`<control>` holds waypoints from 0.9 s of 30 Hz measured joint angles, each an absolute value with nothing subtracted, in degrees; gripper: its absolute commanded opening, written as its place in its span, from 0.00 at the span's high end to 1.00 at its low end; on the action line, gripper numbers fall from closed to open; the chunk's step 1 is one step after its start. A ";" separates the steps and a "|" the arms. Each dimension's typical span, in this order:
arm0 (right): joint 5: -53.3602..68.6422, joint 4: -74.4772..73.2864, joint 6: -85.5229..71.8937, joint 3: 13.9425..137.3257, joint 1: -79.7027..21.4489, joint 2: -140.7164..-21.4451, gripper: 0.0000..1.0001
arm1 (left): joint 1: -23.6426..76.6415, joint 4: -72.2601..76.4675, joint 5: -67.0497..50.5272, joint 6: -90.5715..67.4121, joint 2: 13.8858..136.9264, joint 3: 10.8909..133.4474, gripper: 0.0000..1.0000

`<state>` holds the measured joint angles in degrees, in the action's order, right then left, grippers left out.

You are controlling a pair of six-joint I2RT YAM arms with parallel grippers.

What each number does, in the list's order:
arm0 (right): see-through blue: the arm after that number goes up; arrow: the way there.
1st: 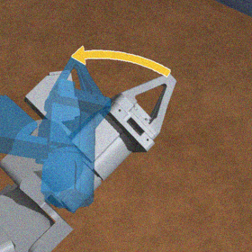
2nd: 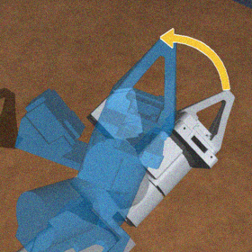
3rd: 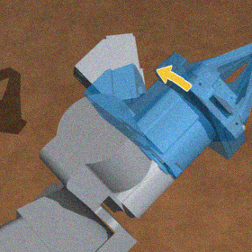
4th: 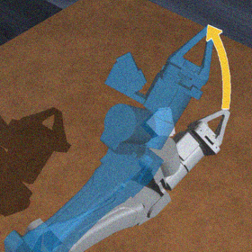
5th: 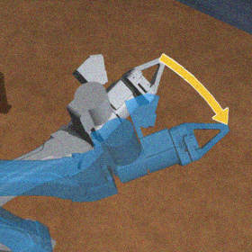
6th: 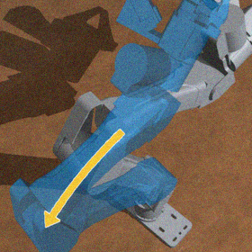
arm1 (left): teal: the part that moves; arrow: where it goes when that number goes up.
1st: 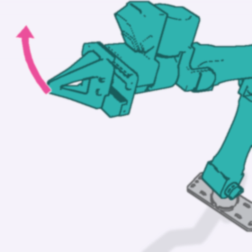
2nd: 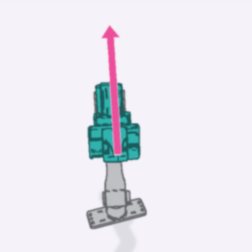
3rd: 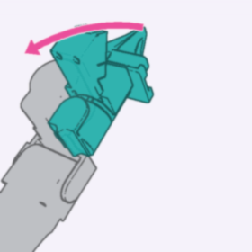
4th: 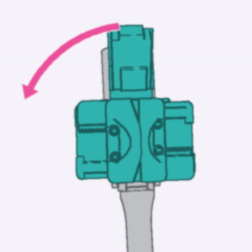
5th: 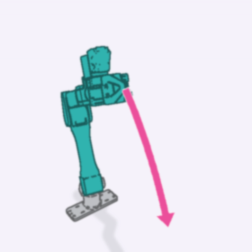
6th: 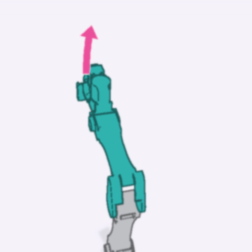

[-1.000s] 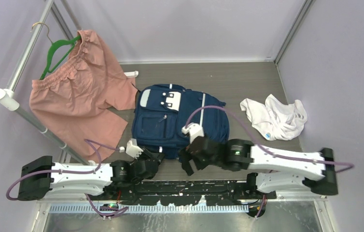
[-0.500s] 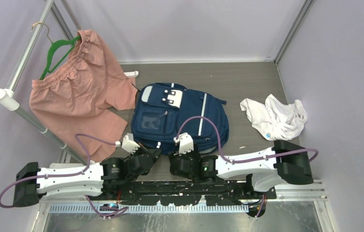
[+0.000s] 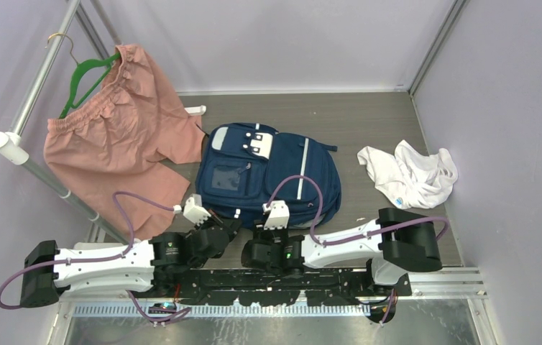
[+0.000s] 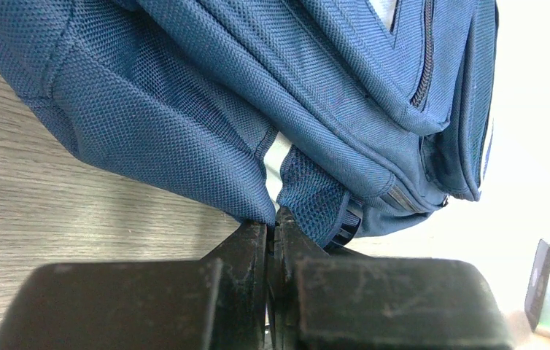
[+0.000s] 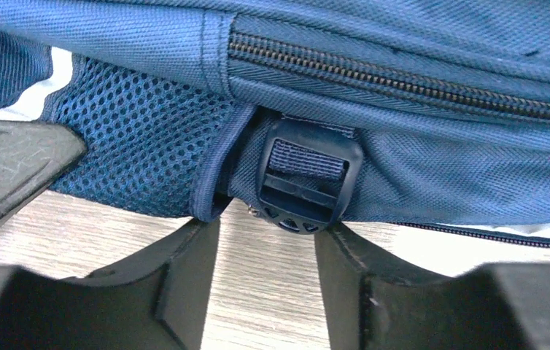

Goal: Pack the student bag
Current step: Zip the student bag at the center of the board.

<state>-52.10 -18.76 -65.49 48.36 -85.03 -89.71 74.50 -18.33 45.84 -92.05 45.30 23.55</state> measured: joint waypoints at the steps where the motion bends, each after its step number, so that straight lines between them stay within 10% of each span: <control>1: -52.42 -18.96 -66.15 48.36 -85.03 -89.82 0.48 | 74.50 -18.33 45.82 -91.88 45.30 23.55 1.00; 12: -55.20 -17.76 -68.34 49.52 -85.06 -93.58 0.56 | 74.50 -18.33 45.87 -90.78 43.72 23.55 1.00; 17: -56.49 -16.99 -68.51 49.69 -85.01 -95.33 0.99 | 74.50 -18.35 46.00 -90.94 43.68 23.55 1.00; 27: -58.50 -20.78 -74.52 44.64 -84.95 -89.12 0.99 | 73.17 -27.05 47.86 -95.39 41.43 25.91 1.00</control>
<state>-58.50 -20.78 -74.52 44.64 -84.95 -89.12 73.17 -27.05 47.86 -95.39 41.43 25.91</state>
